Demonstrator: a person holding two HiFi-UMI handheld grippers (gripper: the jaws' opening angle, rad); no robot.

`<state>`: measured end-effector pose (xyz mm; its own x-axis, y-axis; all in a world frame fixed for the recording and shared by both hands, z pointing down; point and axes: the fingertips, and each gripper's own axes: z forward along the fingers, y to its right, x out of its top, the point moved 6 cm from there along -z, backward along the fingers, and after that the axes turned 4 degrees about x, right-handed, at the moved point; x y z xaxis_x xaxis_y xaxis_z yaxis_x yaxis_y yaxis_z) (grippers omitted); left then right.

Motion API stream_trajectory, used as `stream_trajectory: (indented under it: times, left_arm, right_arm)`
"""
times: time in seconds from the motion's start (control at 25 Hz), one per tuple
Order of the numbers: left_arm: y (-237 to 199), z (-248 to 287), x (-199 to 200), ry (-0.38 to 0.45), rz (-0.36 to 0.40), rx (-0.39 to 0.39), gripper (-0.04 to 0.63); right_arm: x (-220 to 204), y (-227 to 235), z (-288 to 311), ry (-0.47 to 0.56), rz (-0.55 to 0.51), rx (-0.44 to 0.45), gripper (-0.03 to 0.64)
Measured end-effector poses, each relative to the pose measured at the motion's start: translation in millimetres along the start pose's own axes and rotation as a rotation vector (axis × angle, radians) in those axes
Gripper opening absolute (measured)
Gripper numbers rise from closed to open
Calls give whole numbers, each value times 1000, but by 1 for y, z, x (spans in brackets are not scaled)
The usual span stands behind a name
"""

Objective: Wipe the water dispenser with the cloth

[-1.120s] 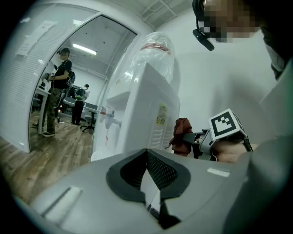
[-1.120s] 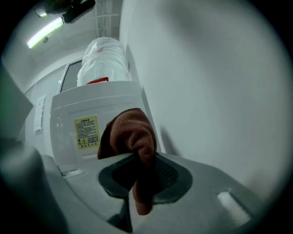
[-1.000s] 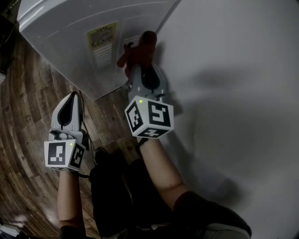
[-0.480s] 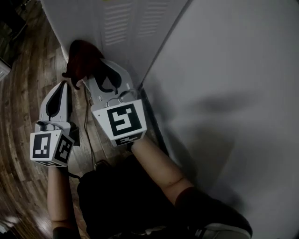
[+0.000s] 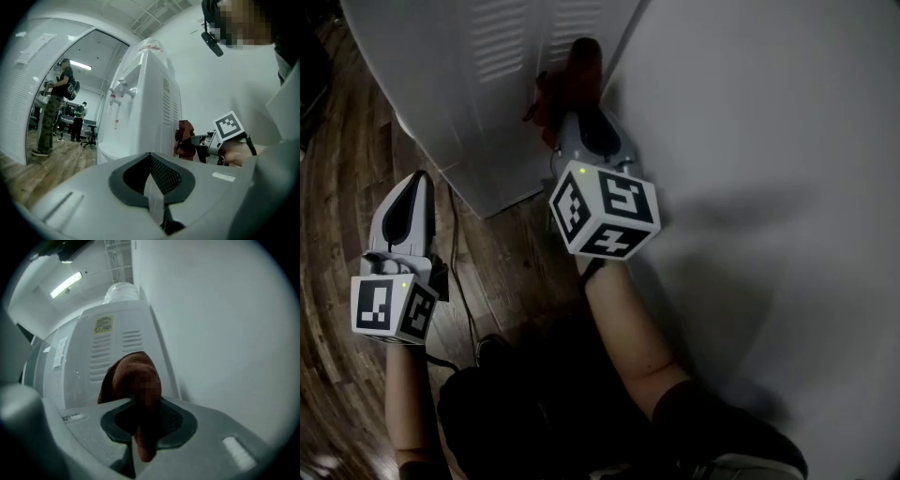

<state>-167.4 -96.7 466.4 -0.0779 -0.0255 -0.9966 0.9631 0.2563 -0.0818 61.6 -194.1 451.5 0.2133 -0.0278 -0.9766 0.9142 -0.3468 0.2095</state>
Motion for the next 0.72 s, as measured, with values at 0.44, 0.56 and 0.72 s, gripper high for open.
stream_trajectory:
  times: [0.44,0.56,0.72]
  left_arm:
    - [8,7,-65,1,49,-44,20]
    - [2,6,-72,-6,17,-26,20]
    - [0,9,-77,-15,4,-21,20]
  right_arm:
    - [-109,-70,-22,-139,-140,355,63]
    - [-132,-102,-19,-183,-161,473,63]
    - [-141,-82,-14,-202,-114,377,63]
